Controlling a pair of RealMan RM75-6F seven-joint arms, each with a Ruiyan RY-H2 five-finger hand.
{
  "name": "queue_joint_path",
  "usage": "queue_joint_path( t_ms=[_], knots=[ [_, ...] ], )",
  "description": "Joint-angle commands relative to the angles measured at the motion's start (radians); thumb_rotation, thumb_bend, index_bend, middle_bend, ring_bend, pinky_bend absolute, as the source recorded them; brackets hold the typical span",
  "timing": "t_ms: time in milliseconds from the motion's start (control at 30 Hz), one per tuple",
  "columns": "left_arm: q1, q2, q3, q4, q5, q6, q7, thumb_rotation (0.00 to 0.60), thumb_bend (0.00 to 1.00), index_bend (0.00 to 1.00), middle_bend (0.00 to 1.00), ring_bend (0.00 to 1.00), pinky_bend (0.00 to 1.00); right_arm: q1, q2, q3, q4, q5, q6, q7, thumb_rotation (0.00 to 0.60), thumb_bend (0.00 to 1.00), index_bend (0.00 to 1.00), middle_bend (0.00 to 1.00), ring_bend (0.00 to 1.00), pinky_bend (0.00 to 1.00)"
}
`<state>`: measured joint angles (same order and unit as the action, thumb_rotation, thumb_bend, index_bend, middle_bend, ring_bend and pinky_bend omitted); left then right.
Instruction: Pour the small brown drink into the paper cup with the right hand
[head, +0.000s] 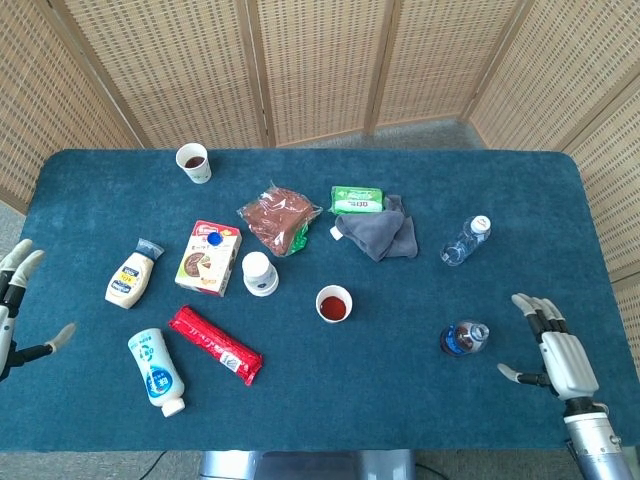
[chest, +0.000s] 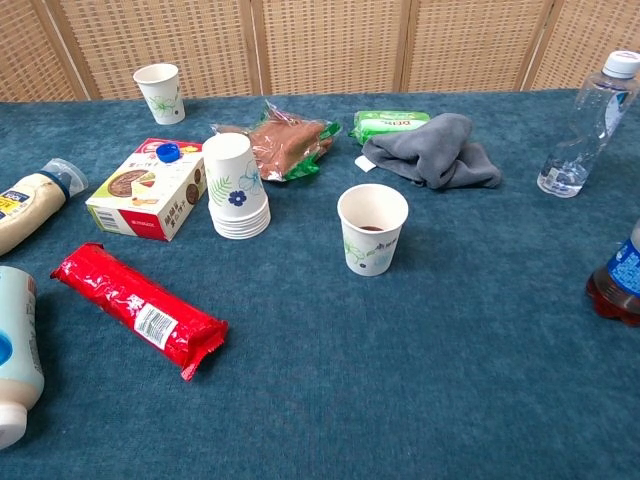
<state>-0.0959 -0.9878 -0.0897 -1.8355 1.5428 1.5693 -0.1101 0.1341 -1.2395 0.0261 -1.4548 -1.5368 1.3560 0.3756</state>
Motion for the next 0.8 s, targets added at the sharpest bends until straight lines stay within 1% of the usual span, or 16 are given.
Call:
queue_joint_path(
  t_ms=[33,167,333,467,667,800],
  knots=[
    [-0.001,-0.001,0.001,-0.001,0.002,-0.001,0.003,0.6,0.26,0.0,0.0,0.0,0.0,0.027,-0.034,-0.019,0.117,-0.066,0.001,0.222,0.6,0.0,0.0,0.0,0.0,0.0],
    [-0.004,0.001,0.001,-0.001,0.001,-0.009,-0.001,0.6,0.26,0.0,0.0,0.0,0.0,0.029,-0.068,-0.015,0.161,-0.068,0.022,0.312,0.6,0.0,0.0,0.0,0.0,0.0],
    [-0.005,0.006,-0.002,0.005,-0.006,-0.011,-0.02,0.6,0.26,0.0,0.0,0.0,0.0,0.037,-0.109,-0.018,0.201,-0.074,0.03,0.358,0.6,0.0,0.0,0.0,0.0,0.0],
    [-0.002,0.012,-0.004,0.008,-0.008,-0.007,-0.038,0.6,0.26,0.0,0.0,0.0,0.0,0.043,-0.124,-0.013,0.205,-0.067,0.03,0.402,0.6,0.0,0.0,0.0,0.0,0.0],
    [-0.001,0.018,-0.003,0.011,-0.007,-0.007,-0.055,0.6,0.26,0.0,0.0,0.0,0.0,0.048,-0.139,-0.012,0.198,-0.059,0.031,0.425,0.6,0.0,0.0,0.0,0.0,0.0],
    [0.0,0.02,0.0,0.012,-0.002,-0.008,-0.06,0.6,0.26,0.0,0.0,0.0,0.0,0.048,-0.159,-0.016,0.201,-0.052,0.026,0.461,0.6,0.0,0.0,0.0,0.0,0.0]
  ],
)
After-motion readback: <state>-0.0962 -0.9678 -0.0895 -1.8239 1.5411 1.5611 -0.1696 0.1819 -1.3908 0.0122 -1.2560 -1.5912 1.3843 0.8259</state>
